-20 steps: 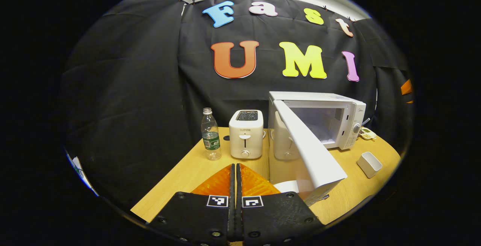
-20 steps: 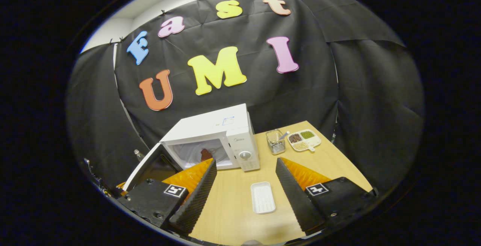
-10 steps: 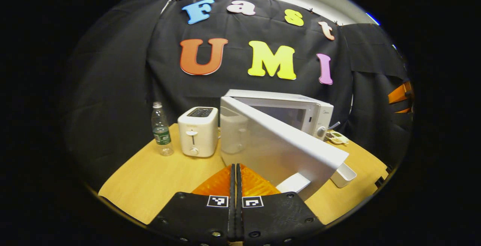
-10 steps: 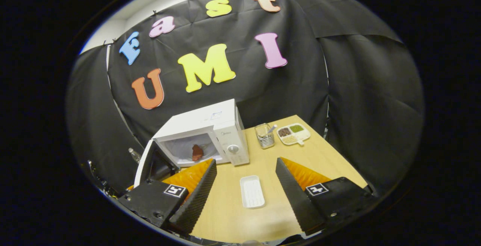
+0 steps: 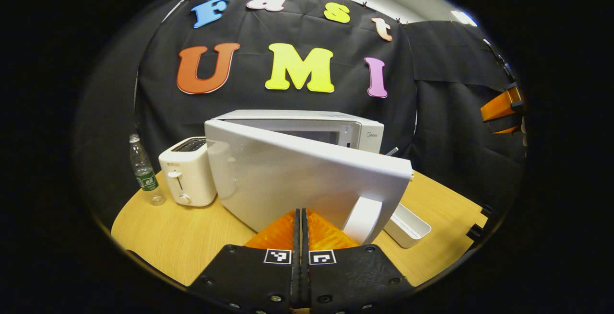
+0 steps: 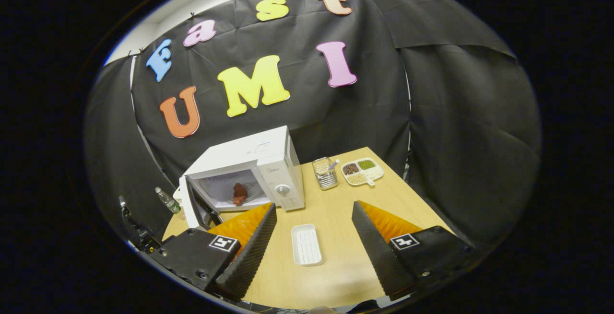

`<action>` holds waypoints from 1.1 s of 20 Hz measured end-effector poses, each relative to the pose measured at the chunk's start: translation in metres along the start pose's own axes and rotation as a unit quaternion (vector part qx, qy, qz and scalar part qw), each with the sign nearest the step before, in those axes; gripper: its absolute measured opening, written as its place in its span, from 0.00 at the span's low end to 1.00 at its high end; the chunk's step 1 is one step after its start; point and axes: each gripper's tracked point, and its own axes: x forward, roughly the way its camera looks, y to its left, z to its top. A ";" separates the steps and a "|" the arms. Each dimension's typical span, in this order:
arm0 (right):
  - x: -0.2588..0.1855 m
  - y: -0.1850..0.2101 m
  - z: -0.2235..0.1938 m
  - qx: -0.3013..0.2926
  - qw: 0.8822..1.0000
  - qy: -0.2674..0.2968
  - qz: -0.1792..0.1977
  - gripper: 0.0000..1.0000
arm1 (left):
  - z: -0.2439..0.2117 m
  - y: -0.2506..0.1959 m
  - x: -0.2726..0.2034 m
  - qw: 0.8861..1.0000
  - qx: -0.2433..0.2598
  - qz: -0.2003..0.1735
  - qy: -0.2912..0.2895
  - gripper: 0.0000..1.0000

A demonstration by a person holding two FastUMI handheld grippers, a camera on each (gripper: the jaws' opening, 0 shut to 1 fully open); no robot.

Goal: Open the microwave oven with the left hand, put the food in, and close the microwave oven.

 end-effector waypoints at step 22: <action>0.053 -0.038 0.032 -0.024 1.000 0.013 0.005 0.92 | 0.034 -0.070 0.145 0.999 0.013 -0.033 -0.001 0.00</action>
